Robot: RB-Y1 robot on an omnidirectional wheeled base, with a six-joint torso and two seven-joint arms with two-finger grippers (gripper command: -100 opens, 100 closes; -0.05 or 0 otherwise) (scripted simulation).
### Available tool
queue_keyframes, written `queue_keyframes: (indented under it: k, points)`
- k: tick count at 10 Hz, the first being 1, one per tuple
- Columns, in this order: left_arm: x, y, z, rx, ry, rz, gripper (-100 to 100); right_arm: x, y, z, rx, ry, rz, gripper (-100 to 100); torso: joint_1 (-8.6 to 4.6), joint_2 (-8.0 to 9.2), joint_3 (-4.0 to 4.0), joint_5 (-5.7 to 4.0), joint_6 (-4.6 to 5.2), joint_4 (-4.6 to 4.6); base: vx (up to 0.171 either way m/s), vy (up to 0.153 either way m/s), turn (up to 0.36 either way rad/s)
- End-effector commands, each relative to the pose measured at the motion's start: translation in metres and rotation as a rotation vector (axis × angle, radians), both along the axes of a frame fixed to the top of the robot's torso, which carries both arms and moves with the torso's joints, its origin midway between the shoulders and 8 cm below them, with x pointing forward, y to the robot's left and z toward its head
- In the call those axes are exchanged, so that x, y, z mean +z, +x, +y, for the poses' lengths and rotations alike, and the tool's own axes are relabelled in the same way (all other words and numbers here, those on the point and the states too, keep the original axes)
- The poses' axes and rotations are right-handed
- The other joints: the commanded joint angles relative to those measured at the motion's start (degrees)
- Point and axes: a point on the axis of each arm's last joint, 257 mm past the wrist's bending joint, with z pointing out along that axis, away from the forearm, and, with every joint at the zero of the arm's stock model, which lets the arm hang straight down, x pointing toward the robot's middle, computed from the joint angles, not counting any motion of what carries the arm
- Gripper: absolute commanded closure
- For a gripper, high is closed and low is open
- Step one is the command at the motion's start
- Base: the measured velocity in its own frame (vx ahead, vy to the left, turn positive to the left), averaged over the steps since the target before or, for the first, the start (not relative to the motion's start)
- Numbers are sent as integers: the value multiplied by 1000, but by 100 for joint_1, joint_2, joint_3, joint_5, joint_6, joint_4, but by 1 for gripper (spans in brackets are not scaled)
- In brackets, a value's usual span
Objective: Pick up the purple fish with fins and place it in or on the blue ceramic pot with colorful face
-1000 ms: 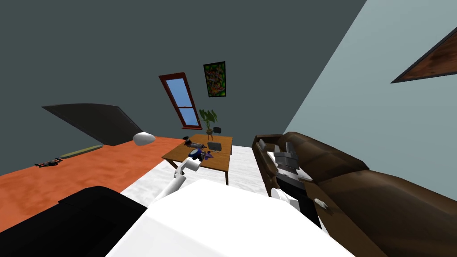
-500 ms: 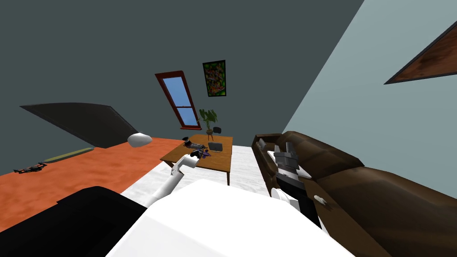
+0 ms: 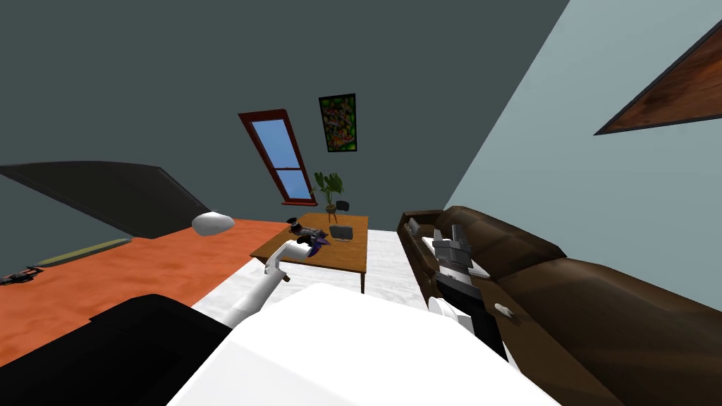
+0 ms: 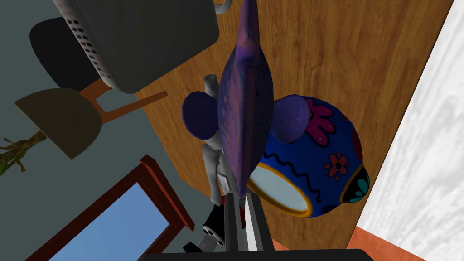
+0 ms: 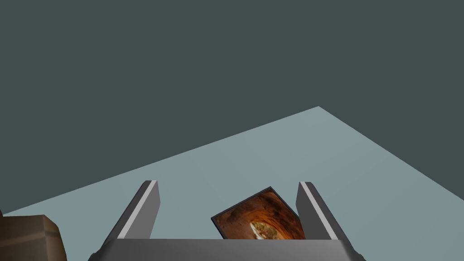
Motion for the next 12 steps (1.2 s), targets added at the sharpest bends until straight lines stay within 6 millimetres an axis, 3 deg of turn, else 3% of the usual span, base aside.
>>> queue_keyframes:
  k: [1, 5, 7, 8, 12]
  points:
    - [9, 0, 8, 21, 6, 4, 100, 0, 0, 0, 0, 0, 0, 0, 0, 0, 0, 0, 0, 0, -10, 89, -67]
    - [32, -4, 28, 66, 20, 10, 100, 0, 0, 0, 0, 0, 0, 0, -4, 1, 2, -1, -2, 1, -3, 79, -54]
    - [33, -4, 29, 68, 21, 9, 100, 0, 0, 0, 0, 0, 0, 0, -11, 5, 5, -4, -1, 4, -3, 51, -34]
    - [34, -4, 30, 70, 22, 10, -100, 0, 0, 0, 0, 0, 0, 0, -25, 4, 3, -3, -1, 2, 0, 7, 2]
    - [34, -4, 30, 70, 22, 10, -100, 0, 0, 0, 0, 0, 0, 0, -41, 3, 2, -8, 0, 2, 0, 0, 0]
